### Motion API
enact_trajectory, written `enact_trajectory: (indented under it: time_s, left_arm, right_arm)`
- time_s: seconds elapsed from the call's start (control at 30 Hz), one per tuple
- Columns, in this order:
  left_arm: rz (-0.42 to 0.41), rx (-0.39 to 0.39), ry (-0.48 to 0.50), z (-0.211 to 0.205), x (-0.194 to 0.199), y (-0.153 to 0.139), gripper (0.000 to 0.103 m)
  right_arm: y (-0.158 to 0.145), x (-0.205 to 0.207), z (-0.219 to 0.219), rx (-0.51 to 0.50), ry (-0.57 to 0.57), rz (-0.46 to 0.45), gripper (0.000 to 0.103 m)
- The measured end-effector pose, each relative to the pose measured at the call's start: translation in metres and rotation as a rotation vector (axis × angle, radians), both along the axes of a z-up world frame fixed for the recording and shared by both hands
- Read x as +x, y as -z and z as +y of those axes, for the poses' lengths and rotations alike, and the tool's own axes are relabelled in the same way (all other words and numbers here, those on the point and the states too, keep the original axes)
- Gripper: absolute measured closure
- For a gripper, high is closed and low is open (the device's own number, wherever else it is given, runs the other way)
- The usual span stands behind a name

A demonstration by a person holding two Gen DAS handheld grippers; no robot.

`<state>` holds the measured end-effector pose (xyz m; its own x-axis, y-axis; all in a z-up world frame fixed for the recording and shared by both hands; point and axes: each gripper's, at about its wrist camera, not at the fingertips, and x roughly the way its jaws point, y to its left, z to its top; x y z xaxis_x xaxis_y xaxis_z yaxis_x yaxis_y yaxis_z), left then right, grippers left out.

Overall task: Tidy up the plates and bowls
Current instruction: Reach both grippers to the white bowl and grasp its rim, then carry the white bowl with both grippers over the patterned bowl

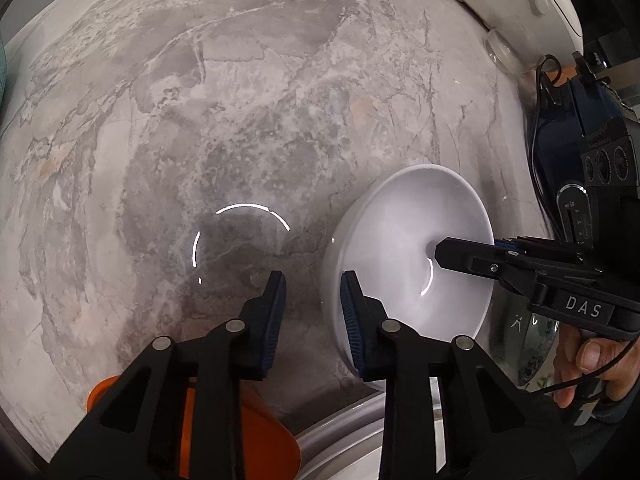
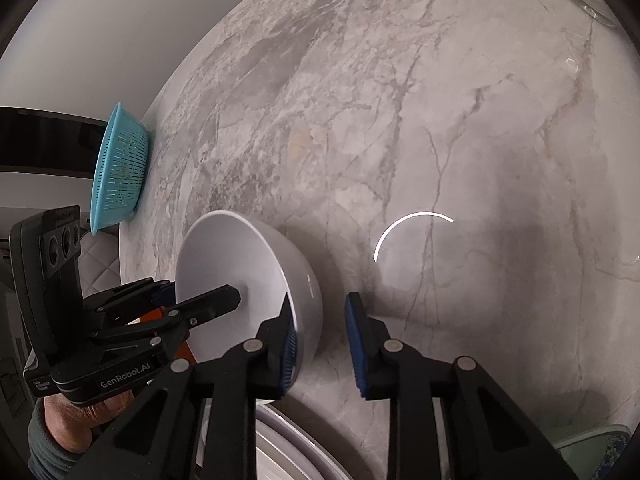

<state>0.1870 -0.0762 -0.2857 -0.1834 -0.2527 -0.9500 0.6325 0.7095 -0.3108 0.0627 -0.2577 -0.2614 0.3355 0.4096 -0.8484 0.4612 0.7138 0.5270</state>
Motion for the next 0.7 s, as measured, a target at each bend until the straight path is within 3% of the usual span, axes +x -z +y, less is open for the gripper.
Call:
enact_trajectory:
  time_s: [0.03,0.27,0.7]
  left_arm:
    - [0.002,0.000,-0.002,-0.001,-0.001,0.000,0.082]
    - [-0.001,-0.004,-0.004,-0.003,-0.005,-0.001,0.091]
    - [0.012,-0.066,-0.026,-0.016,-0.004,-0.029,0.091]
  right_arm:
    - [0.000,0.001,0.000,-0.004,-0.005,0.000,0.090]
    - [-0.002,0.004,0.004,-0.014,-0.018,-0.014,0.090]
    - [-0.017,0.000,-0.005,-0.003,0.007,-0.046,0.090]
